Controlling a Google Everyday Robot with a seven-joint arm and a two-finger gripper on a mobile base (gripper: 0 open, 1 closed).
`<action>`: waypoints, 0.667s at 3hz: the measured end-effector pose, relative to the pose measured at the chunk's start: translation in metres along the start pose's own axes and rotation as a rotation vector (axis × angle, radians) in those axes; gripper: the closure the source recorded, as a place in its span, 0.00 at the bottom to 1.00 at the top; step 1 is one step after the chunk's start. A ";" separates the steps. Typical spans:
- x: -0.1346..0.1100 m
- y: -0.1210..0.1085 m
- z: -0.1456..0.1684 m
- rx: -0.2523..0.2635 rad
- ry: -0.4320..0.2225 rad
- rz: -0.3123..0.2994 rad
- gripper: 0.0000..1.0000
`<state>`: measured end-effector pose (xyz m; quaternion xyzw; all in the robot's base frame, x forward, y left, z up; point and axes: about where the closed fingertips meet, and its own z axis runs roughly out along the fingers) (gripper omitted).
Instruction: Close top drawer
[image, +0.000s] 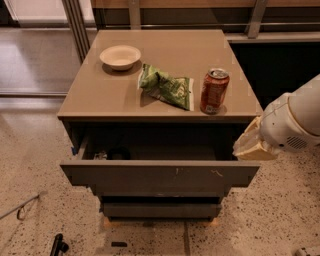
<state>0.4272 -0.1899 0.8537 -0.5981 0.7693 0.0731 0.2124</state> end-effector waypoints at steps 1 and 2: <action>-0.002 0.001 0.001 0.002 -0.005 0.001 0.94; -0.001 0.001 0.002 0.003 -0.005 0.000 1.00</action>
Offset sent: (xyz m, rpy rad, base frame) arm -0.0003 0.0023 -0.0016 0.0080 -0.0015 -0.0005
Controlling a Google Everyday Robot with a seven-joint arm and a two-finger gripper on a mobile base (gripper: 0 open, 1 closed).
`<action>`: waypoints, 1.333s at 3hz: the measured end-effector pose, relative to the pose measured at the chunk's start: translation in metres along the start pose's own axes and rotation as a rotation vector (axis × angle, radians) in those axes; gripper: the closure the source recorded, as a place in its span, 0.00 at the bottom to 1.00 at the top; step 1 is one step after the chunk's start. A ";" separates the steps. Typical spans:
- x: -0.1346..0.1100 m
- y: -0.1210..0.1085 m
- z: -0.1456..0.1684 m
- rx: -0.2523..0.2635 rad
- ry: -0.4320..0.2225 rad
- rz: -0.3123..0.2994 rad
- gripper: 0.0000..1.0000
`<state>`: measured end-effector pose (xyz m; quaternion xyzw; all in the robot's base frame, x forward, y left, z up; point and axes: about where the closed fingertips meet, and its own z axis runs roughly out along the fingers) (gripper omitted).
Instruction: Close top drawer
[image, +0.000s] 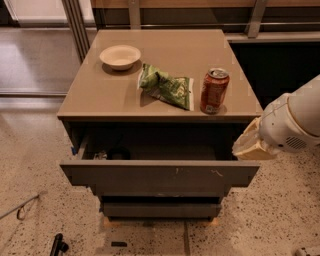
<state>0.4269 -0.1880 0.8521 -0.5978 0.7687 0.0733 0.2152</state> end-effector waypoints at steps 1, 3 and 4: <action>0.013 0.002 0.026 0.030 0.007 -0.025 1.00; 0.030 0.007 0.124 0.035 -0.072 -0.078 1.00; 0.036 0.018 0.175 -0.028 -0.115 -0.079 1.00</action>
Offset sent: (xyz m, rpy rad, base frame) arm 0.0267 0.0155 -0.1389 0.0290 -0.1326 0.0492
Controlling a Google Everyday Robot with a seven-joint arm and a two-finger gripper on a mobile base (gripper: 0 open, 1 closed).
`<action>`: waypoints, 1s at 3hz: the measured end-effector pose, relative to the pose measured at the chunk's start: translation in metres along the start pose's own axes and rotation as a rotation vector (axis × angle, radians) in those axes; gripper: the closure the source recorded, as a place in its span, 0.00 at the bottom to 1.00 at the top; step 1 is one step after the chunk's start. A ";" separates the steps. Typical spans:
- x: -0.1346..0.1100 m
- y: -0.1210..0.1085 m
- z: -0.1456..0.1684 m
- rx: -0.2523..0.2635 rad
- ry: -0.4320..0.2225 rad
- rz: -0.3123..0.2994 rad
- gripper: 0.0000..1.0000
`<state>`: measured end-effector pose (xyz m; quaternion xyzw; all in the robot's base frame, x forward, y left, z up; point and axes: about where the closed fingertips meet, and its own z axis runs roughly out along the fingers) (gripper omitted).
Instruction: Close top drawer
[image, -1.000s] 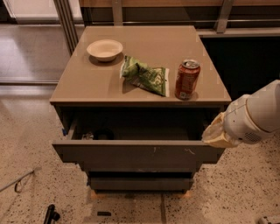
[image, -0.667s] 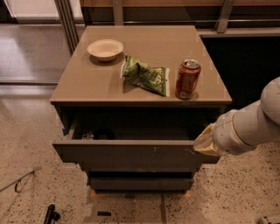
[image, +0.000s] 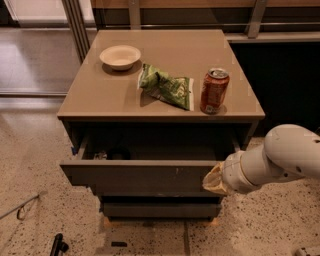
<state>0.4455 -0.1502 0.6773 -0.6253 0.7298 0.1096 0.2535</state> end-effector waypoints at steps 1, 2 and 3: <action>0.001 0.000 0.002 0.009 -0.003 -0.008 1.00; 0.009 -0.009 0.016 0.074 -0.023 -0.046 1.00; 0.010 -0.032 0.027 0.176 -0.048 -0.090 1.00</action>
Offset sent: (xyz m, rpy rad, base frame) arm 0.0459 -0.0095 -0.0263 0.0132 -0.2651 -0.0286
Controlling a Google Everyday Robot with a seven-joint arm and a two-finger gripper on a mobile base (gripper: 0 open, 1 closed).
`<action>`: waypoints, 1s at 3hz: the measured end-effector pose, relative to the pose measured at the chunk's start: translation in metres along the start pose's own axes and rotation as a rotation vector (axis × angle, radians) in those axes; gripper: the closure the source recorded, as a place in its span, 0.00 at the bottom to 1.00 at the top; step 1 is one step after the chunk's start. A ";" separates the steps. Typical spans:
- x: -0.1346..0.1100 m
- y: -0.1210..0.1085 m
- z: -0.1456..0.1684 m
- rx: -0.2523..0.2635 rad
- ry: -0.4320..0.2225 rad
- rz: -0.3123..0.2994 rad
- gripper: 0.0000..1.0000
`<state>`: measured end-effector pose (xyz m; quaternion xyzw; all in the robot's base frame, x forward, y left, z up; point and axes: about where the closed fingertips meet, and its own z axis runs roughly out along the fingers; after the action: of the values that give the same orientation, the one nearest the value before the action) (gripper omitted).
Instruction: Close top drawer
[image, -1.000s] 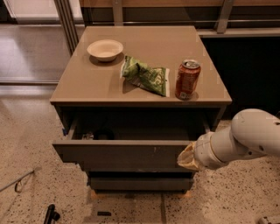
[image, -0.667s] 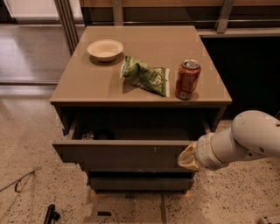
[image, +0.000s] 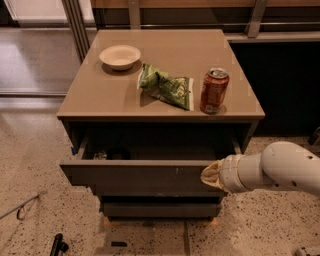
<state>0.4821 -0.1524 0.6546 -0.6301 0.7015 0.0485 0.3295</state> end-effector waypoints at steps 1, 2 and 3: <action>0.002 -0.020 0.009 0.091 -0.017 -0.035 1.00; 0.005 -0.040 0.015 0.173 -0.026 -0.054 1.00; 0.009 -0.060 0.019 0.250 -0.031 -0.061 1.00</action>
Offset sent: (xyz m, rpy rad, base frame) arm 0.0676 -0.0134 0.0034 0.0065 -0.2817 -0.0770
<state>0.5451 -0.1635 0.6560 -0.6042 0.6774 -0.0397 0.4176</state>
